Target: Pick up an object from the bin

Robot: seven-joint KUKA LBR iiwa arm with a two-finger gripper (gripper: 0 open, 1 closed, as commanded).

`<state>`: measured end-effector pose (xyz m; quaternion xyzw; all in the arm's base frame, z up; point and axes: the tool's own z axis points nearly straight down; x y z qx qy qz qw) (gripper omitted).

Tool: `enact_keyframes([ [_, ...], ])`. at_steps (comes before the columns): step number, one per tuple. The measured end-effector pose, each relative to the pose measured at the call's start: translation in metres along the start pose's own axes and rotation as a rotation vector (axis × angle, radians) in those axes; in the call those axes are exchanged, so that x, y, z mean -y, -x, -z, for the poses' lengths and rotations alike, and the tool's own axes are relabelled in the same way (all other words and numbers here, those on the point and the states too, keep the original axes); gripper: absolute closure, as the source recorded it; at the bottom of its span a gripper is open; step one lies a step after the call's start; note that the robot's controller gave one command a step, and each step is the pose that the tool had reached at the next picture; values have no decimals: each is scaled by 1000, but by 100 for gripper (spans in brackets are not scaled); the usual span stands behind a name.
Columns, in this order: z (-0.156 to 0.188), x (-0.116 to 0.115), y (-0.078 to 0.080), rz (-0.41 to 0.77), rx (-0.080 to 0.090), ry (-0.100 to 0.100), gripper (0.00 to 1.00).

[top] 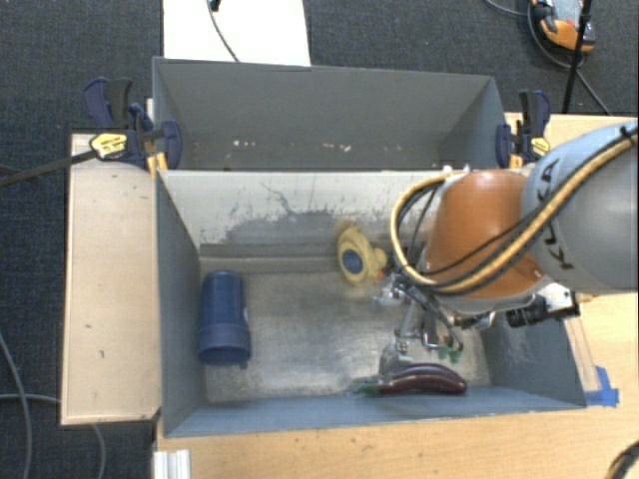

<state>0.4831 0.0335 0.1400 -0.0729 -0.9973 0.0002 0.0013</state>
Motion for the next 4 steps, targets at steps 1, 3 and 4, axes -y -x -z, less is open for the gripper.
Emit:
enact_keyframes([
  [1, 6, 13, 5, -4, 8, 2, 0],
  [3, -64, 26, 4, 645, 6, 1, 100],
  [4, -64, 26, 4, 644, 6, 1, 100],
])
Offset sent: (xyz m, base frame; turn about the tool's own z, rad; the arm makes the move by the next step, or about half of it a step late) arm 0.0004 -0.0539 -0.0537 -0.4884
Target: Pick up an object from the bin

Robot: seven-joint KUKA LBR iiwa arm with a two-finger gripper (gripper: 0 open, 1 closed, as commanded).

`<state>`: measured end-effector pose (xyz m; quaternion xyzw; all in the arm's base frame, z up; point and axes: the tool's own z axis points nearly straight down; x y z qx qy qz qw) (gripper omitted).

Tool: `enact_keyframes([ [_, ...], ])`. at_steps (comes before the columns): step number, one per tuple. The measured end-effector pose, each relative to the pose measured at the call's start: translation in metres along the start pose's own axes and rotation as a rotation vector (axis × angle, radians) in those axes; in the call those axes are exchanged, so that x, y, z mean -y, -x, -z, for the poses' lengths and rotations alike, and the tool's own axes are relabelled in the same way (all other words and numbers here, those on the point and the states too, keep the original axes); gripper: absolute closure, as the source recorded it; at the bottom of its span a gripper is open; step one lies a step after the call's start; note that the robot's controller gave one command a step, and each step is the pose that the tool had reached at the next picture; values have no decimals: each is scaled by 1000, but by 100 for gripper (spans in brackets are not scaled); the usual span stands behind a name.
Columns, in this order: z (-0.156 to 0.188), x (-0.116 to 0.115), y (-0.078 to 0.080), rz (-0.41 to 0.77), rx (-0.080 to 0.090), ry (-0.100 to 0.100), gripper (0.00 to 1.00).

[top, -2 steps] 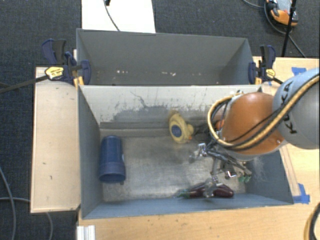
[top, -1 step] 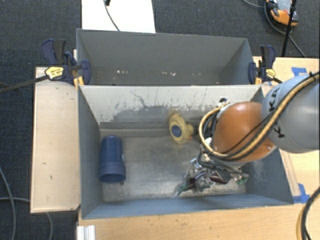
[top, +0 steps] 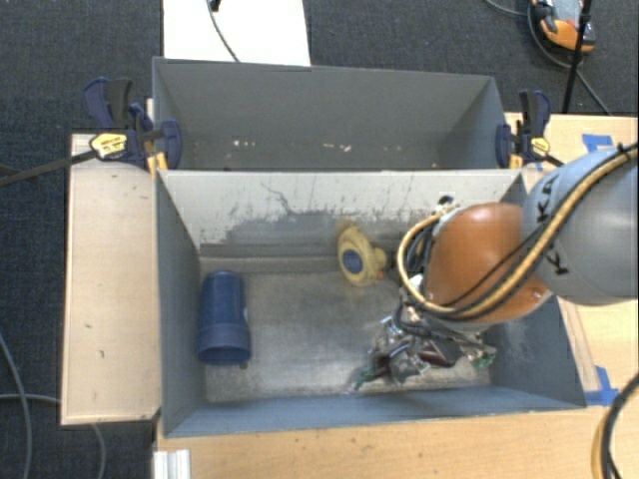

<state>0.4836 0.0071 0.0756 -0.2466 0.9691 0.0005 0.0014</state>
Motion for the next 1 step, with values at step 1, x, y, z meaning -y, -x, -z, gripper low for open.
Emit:
enact_keyframes([
  [1, 152, 46, 5, -15, 2, -2, 100],
])
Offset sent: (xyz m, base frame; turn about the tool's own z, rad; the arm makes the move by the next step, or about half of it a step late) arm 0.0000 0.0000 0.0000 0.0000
